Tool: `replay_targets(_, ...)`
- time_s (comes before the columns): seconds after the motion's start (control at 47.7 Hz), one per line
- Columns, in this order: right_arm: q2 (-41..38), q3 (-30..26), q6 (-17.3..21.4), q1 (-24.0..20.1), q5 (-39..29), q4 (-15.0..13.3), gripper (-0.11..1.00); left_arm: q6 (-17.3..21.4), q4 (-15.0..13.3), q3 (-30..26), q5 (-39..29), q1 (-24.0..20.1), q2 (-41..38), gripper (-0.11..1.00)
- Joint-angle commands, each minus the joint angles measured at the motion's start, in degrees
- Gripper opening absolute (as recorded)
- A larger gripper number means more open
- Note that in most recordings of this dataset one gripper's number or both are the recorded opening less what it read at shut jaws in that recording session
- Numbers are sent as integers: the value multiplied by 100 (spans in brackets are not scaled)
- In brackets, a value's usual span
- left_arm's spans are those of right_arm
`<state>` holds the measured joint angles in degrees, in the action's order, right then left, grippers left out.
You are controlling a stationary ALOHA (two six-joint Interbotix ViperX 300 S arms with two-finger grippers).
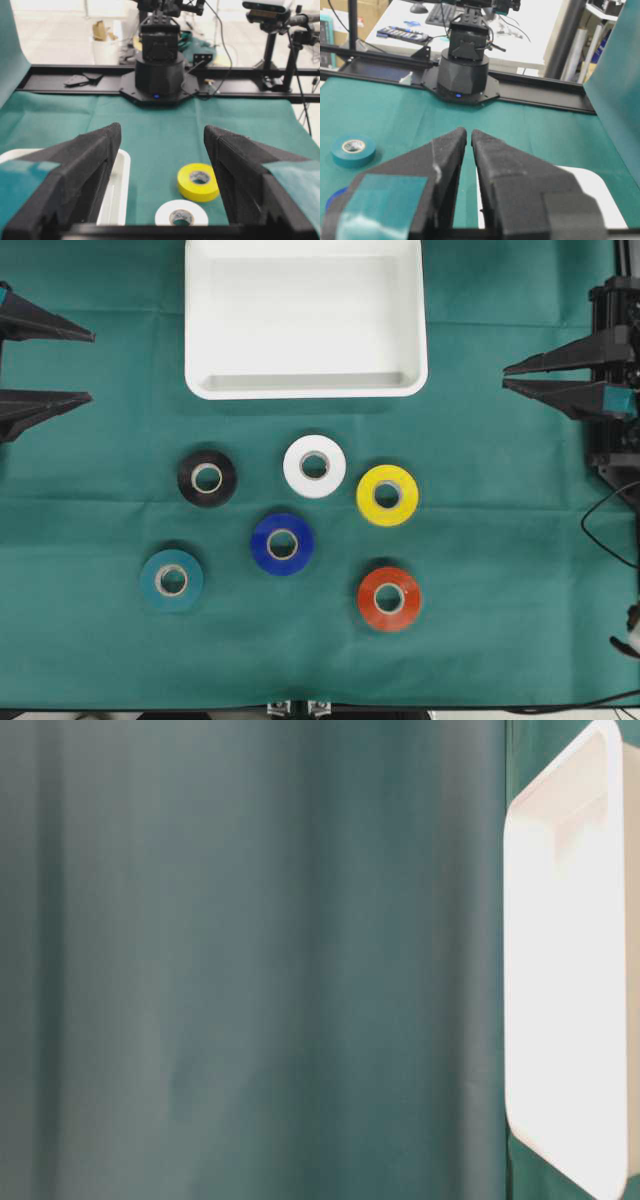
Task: Put the tape alternately from left to right into the white case.
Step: 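Move both grippers inward toward the tape rolls near the tray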
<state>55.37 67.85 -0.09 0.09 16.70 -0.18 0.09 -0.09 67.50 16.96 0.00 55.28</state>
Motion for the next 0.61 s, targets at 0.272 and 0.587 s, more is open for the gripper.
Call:
replay_targets(0.272,-26,26,18,44,53,9,0,-70,-141,369,-53,44,211,-9)
replay_targets(0.587,-299,0,18,44,70,0,0,-88,-141,501,-272,141,193,-11)
